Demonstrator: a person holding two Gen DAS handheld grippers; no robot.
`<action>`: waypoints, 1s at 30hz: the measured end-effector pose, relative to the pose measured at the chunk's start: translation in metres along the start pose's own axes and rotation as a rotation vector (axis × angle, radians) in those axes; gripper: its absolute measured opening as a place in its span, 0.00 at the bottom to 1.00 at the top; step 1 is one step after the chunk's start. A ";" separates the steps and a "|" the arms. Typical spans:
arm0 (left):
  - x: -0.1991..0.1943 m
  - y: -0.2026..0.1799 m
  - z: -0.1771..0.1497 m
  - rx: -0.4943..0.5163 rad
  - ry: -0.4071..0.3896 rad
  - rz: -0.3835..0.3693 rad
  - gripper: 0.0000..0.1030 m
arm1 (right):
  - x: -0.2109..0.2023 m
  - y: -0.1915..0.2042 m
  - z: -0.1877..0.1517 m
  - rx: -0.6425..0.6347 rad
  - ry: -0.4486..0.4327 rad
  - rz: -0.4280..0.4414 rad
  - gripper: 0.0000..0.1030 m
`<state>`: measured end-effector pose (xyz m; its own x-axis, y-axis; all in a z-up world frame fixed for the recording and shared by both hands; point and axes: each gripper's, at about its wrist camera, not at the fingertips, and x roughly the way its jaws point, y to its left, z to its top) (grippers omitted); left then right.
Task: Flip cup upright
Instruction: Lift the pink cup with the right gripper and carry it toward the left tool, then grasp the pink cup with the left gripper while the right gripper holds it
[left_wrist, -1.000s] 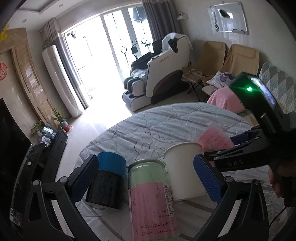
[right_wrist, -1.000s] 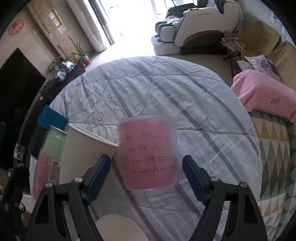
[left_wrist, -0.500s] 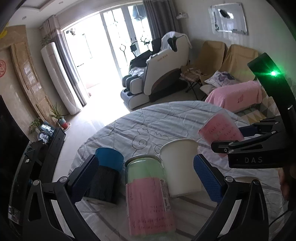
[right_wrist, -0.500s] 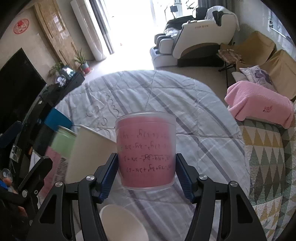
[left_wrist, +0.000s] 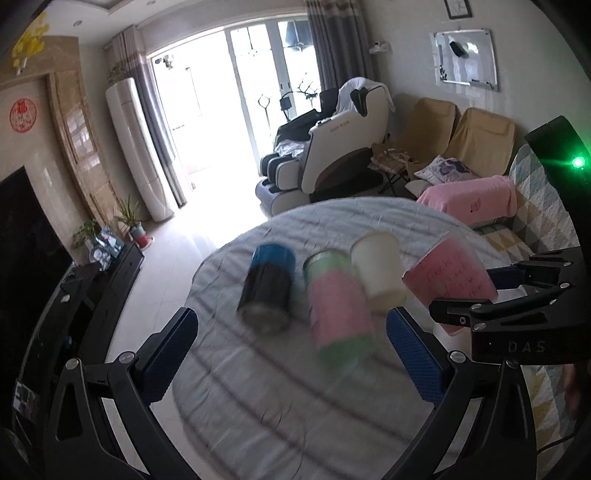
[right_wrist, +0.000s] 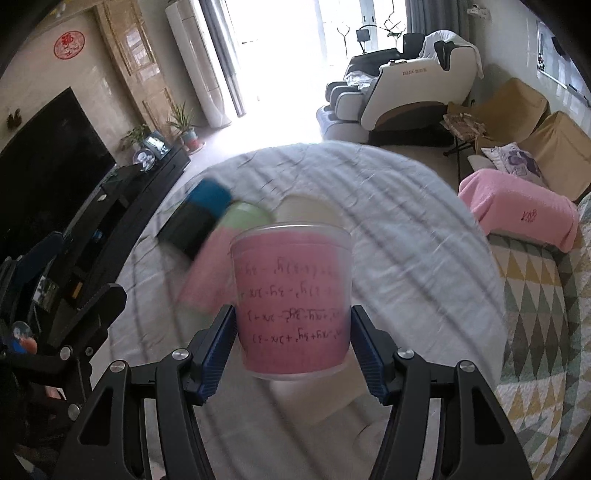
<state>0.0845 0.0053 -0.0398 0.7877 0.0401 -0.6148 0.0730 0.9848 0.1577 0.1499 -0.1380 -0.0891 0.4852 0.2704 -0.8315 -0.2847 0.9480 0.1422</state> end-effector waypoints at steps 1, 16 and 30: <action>-0.005 0.005 -0.006 -0.006 0.006 -0.003 1.00 | -0.001 0.004 -0.003 0.000 0.002 0.003 0.61; -0.018 0.059 -0.072 -0.095 0.092 0.016 1.00 | 0.026 0.072 -0.061 0.034 0.069 0.002 0.61; -0.008 0.053 -0.078 -0.123 0.122 -0.045 1.00 | 0.029 0.060 -0.077 0.119 0.096 -0.021 0.78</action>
<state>0.0344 0.0699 -0.0864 0.7049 0.0082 -0.7092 0.0252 0.9990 0.0366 0.0835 -0.0867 -0.1455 0.4072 0.2386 -0.8816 -0.1723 0.9680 0.1824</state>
